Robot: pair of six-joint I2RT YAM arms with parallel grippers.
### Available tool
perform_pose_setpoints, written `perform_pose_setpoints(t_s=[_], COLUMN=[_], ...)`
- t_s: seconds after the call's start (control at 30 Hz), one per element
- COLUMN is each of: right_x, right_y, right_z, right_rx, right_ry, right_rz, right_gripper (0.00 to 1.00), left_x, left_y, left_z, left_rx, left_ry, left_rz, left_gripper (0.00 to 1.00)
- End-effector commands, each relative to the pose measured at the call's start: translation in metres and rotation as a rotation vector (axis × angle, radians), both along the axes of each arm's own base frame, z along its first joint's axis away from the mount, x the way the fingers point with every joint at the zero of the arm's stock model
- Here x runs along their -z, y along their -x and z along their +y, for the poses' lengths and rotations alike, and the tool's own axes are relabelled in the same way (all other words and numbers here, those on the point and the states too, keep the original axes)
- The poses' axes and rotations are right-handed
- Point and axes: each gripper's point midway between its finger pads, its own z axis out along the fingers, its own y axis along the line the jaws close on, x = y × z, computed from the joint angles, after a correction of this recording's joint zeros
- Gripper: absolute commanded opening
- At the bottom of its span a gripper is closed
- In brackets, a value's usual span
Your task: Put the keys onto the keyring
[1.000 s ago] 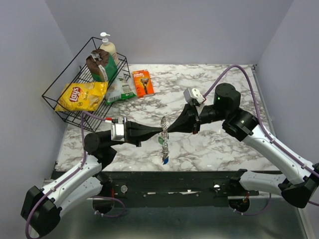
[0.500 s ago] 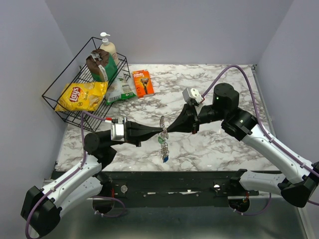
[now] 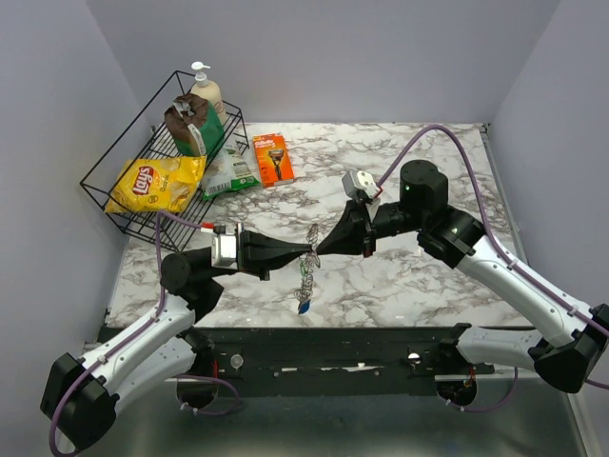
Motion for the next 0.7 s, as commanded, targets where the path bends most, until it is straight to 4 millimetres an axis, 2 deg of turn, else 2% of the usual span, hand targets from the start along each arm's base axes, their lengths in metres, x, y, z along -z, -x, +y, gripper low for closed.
perform_pose_setpoints(t_s=[0.0, 0.23, 0.4, 0.5, 0.53, 0.67], right_x=[0.01, 0.006, 0.005, 0.004, 0.003, 0.004], right_y=[-0.006, -0.007, -0.008, -0.008, -0.008, -0.01], right_z=[0.001, 0.004, 0.005, 0.004, 0.004, 0.002], right_rx=[0.019, 0.013, 0.018, 0.023, 0.027, 0.046], right_ry=[0.021, 0.004, -0.003, -0.008, -0.011, -0.013], right_rz=[0.001, -0.005, -0.007, -0.009, -0.013, -0.023], right_gripper=[0.01, 0.01, 0.04, 0.09, 0.14, 0.23], left_x=[-0.026, -0.026, -0.02, -0.018, -0.017, -0.013], left_y=[0.012, 0.01, 0.009, 0.007, 0.006, 0.002], left_z=[0.005, 0.004, 0.003, 0.001, 0.001, 0.001], left_rx=[0.023, 0.027, 0.026, 0.019, 0.014, -0.004], left_ry=[0.063, 0.061, 0.047, 0.037, 0.034, 0.014], left_rz=[-0.079, -0.073, -0.062, -0.056, -0.06, -0.05], left_gripper=[0.0, 0.0, 0.0, 0.0, 0.0, 0.0])
